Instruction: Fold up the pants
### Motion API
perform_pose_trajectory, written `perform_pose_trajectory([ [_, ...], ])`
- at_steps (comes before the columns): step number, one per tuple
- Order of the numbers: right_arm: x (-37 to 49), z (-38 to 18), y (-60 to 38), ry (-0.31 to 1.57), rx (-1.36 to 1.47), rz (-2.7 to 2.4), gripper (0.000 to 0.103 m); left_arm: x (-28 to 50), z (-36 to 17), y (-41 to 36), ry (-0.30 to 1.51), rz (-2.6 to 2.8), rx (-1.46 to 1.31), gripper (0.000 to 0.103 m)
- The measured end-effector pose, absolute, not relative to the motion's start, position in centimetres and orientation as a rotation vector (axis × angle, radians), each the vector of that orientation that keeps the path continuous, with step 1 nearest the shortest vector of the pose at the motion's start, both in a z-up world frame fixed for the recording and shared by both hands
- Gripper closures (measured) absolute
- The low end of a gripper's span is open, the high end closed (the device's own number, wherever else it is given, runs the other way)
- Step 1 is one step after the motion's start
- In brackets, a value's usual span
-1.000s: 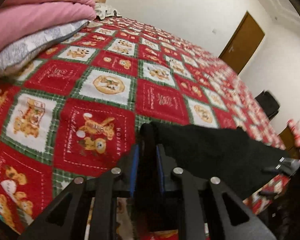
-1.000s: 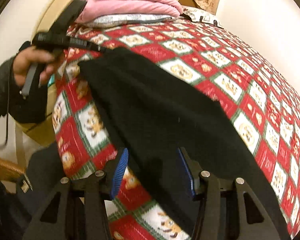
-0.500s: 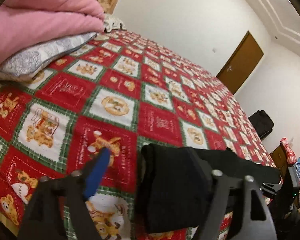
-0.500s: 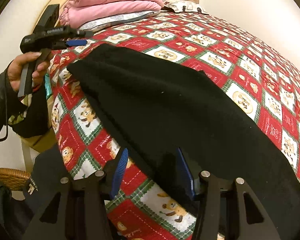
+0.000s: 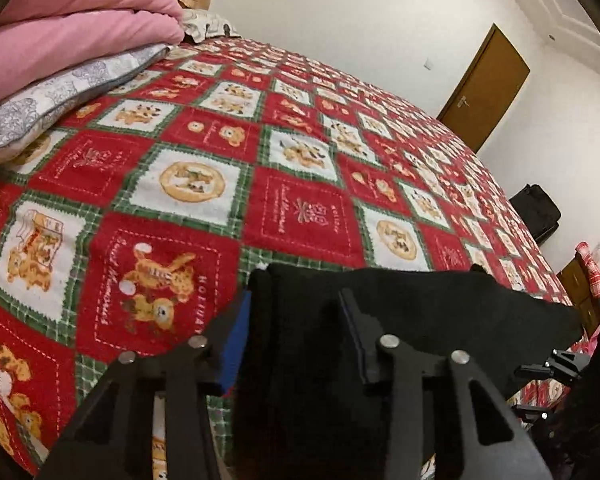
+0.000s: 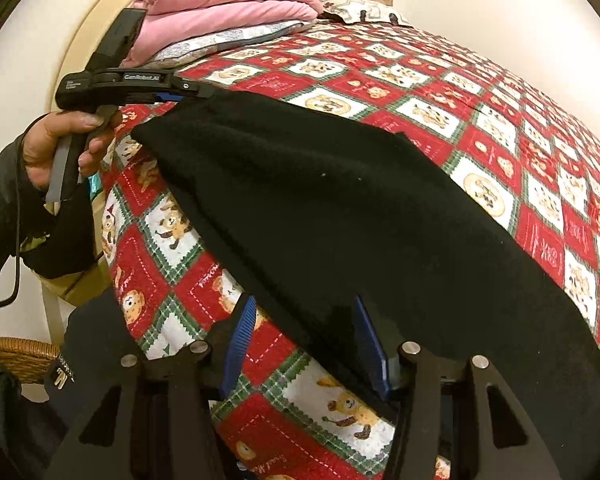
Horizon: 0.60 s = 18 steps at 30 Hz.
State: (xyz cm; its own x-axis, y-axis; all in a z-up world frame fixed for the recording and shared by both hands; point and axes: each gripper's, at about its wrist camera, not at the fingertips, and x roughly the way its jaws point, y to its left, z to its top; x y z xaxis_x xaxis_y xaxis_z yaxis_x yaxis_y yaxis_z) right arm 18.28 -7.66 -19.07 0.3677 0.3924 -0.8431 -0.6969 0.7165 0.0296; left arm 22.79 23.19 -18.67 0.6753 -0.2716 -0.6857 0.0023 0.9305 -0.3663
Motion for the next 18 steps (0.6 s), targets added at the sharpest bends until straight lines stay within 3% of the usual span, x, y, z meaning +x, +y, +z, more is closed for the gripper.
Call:
perform_pose_trajectory([
  [2, 18.2, -19.3, -7.6, 0.968, -0.359, 0.719, 0.051, 22.6, -18.6, 23.2, 0.812, -0.15, -0.341, 0.069],
  [6, 18.0, -19.4, -7.4, 0.968, -0.358, 0.722, 0.051, 22.5, -18.4, 23.0, 0.802, -0.13, -0.306, 0.088],
  [18, 18.7, -19.6, -8.4, 0.974, -0.293, 0.677, 0.051, 22.8, -17.0, 23.5, 0.753, -0.158, -0.36, 0.094],
])
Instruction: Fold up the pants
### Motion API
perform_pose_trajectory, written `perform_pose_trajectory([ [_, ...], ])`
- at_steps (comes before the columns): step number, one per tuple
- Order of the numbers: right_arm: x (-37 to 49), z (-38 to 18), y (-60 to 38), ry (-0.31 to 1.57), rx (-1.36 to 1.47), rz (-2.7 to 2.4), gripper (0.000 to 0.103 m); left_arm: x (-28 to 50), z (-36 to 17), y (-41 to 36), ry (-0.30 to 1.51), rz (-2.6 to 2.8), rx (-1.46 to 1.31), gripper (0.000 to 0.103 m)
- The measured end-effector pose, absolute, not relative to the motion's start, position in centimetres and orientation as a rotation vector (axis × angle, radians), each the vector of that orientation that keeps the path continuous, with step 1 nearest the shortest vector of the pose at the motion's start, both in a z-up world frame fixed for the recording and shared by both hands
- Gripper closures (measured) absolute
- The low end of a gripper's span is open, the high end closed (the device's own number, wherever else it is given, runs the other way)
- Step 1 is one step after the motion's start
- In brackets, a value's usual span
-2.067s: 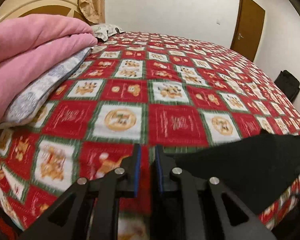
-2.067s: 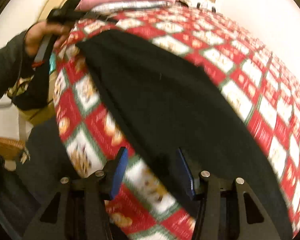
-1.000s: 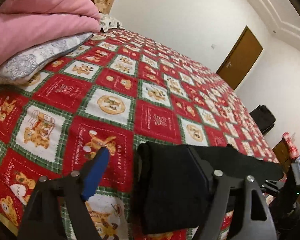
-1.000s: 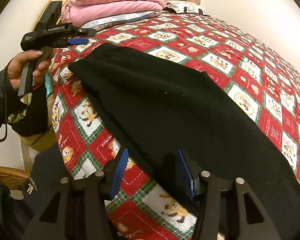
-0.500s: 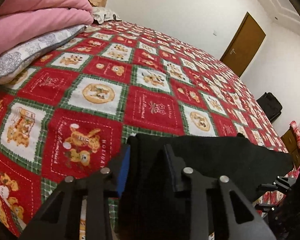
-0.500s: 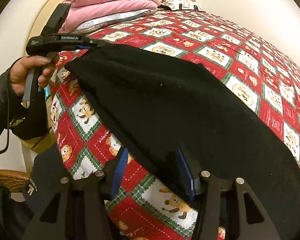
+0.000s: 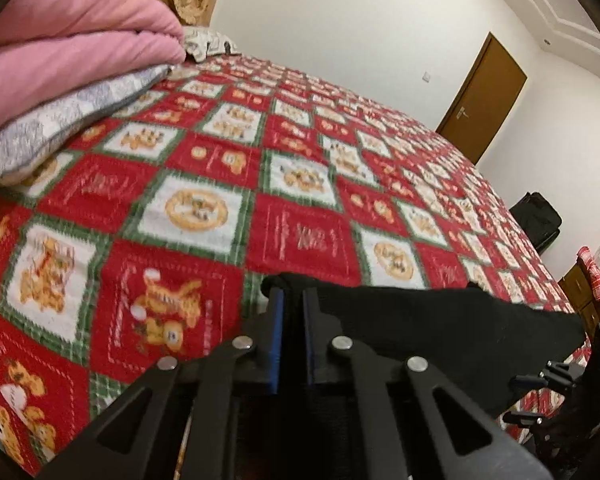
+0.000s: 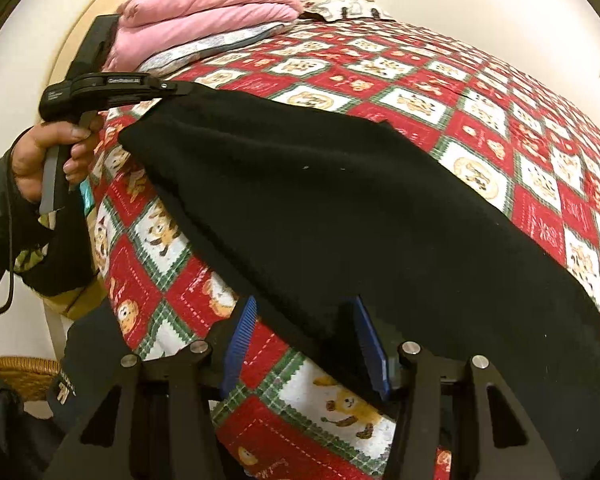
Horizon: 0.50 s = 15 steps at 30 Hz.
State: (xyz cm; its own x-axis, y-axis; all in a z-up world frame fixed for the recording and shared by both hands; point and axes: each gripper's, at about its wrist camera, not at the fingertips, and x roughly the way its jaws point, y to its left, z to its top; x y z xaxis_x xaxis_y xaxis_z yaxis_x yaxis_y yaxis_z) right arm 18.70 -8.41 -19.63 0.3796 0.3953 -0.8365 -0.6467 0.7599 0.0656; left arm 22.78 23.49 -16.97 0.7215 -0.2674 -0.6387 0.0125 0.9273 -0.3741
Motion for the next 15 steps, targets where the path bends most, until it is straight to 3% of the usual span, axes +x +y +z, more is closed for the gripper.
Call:
perform_pose_trajectory([
  [3, 18.9, -19.8, -8.7, 0.981, -0.285, 0.663, 0.051, 23.8, -16.6, 23.4, 0.717, -0.149, -0.307, 0.094],
  [5, 18.9, -20.0, -8.7, 0.989, -0.287, 0.66, 0.051, 25.4, -18.1, 23.2, 0.787, -0.172, -0.302, 0.094],
  [10, 18.6, -19.8, -8.7, 0.973, -0.325, 0.673, 0.051, 26.1, -19.6, 25.3, 0.818, -0.201, -0.458, 0.092],
  [15, 20.1, -20.7, -9.3, 1.006, -0.319, 0.67, 0.05, 25.3, -19.5, 24.1, 0.809, -0.198, -0.263, 0.086],
])
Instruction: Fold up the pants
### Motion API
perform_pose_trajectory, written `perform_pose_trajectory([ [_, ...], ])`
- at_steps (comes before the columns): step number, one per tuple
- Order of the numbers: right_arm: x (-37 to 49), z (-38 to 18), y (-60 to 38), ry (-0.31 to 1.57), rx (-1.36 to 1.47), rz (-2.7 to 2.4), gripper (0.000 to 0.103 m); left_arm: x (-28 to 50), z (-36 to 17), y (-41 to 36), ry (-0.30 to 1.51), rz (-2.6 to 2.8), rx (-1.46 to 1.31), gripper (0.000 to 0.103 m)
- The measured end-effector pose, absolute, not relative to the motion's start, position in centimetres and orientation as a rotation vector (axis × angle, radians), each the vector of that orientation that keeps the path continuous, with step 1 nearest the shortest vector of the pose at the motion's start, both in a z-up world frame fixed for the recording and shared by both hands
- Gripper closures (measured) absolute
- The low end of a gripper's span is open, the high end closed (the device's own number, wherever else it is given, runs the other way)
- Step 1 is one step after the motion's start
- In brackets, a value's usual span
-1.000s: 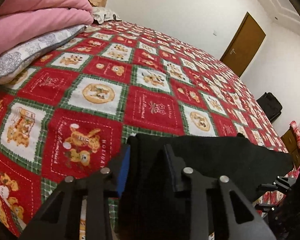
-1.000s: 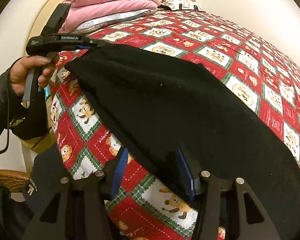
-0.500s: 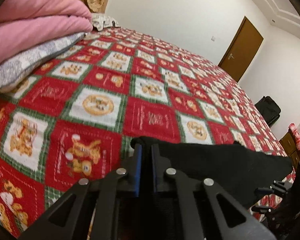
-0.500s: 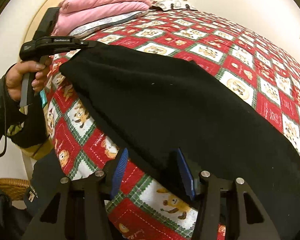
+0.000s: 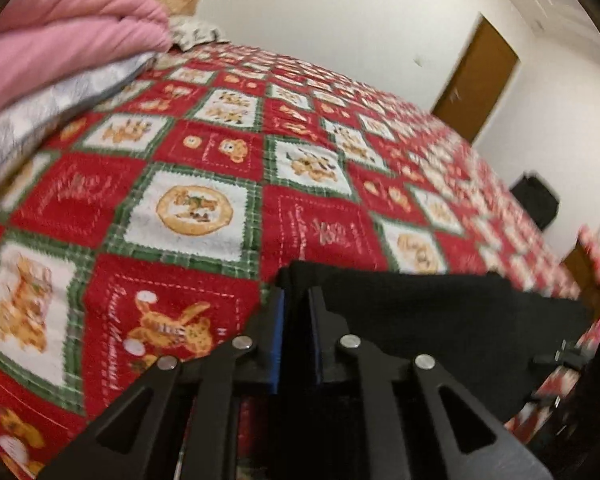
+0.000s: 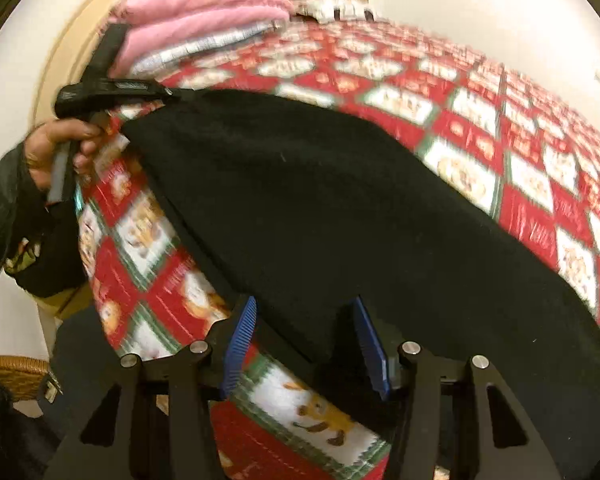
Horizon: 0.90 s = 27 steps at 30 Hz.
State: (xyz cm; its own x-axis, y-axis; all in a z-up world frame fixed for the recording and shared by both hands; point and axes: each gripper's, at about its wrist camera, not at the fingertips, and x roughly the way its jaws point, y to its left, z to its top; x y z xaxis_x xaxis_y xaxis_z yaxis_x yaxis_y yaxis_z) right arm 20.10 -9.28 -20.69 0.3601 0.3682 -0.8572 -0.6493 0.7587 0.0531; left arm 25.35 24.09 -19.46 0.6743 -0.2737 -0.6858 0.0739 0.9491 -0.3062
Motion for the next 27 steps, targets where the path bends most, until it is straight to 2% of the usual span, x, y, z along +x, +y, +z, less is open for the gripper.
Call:
perform_pose_trajectory([
  [4, 18.8, -20.5, -9.2, 1.003, -0.399, 0.701, 0.048, 23.7, -18.6, 25.0, 0.803, -0.181, -0.254, 0.086],
  [9, 17.2, -19.2, -10.6, 0.978, -0.389, 0.768, 0.048, 20.7, -15.8, 24.9, 0.692, -0.083, -0.219, 0.084],
  [11, 17.8, -18.5, -11.7, 0.95, -0.341, 0.745, 0.048, 20.1, -15.0, 23.6, 0.666, -0.075, -0.206, 0.077],
  [13, 19.2, -17.6, -13.3, 0.934, -0.263, 0.698, 0.047, 19.9, -14.3, 21.1, 0.643, -0.118, -0.2, 0.064],
  [15, 21.0, -17.4, -14.8, 0.937, -0.199, 0.62, 0.047, 20.1, -14.2, 18.3, 0.634, -0.184, -0.199, 0.059],
  [17, 22.1, -18.2, -15.4, 0.99, -0.164, 0.587, 0.047, 20.9, -14.7, 15.1, 0.657, -0.265, -0.199, 0.058],
  [19, 22.7, -20.2, -15.4, 1.12, -0.168, 0.594, 0.047, 21.7, -15.7, 12.4, 0.683, -0.318, -0.193, 0.058],
  [23, 21.5, -19.3, -15.5, 1.093, -0.249, 0.663, 0.047, 21.8, -19.5, 7.9, 0.777, -0.402, -0.149, 0.058],
  [27, 25.5, -16.1, -16.1, 1.01, -0.134, 0.651, 0.047, 19.3, -20.2, 5.9, 0.713, -0.381, 0.029, 0.045],
])
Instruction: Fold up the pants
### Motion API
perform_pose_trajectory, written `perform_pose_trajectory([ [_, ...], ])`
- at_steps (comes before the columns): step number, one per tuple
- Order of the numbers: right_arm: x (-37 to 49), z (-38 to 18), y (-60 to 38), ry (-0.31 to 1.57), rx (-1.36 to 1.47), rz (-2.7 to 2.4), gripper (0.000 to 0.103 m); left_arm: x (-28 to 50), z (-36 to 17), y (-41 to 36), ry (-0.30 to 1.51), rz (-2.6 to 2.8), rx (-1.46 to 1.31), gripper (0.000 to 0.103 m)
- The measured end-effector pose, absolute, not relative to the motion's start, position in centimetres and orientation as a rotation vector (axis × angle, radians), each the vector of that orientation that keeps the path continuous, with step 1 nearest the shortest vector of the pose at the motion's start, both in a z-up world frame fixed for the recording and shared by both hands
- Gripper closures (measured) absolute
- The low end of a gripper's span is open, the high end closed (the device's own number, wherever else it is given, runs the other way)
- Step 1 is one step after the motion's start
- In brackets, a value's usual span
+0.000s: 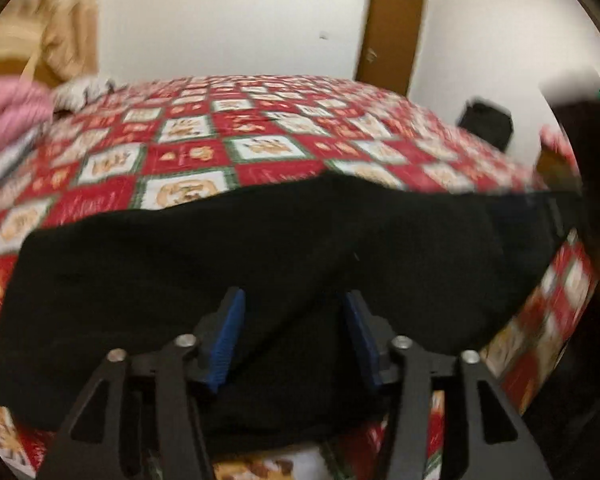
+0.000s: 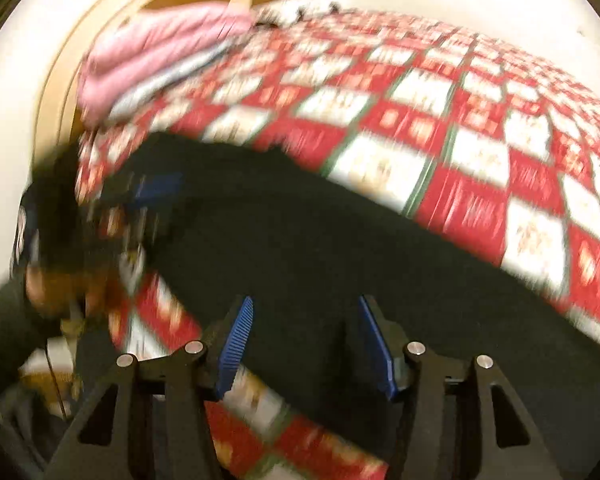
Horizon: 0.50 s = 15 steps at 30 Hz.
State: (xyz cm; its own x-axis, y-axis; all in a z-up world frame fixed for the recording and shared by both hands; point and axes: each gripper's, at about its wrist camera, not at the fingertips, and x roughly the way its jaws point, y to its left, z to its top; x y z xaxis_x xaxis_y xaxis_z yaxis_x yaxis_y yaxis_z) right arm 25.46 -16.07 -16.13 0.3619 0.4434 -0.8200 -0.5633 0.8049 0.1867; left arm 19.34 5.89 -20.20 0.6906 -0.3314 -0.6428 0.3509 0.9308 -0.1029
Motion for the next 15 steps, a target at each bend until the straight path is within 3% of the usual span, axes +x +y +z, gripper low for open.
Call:
perform_pose_trajectory([
  [5, 32.7, -16.2, -13.1, 1.067, 0.085, 0.68, 0.047, 18.4, -17.7, 6.0, 0.678, -0.428, -0.049, 0.044],
  [7, 34.6, -16.7, -11.2, 1.086, 0.119, 0.682, 0.047, 18.2, -16.7, 5.7, 0.643, -0.448, -0.078, 0.039],
  [11, 37.4, -18.7, -8.9, 1.171, 0.172, 0.668, 0.049, 18.8, -17.7, 3.6, 0.683, -0.486, -0.057, 0.036],
  [15, 38.1, -20.2, -8.7, 1.232, 0.2, 0.683, 0.072, 18.5, -20.0, 2.1, 0.752, -0.575, -0.07, 0.036],
])
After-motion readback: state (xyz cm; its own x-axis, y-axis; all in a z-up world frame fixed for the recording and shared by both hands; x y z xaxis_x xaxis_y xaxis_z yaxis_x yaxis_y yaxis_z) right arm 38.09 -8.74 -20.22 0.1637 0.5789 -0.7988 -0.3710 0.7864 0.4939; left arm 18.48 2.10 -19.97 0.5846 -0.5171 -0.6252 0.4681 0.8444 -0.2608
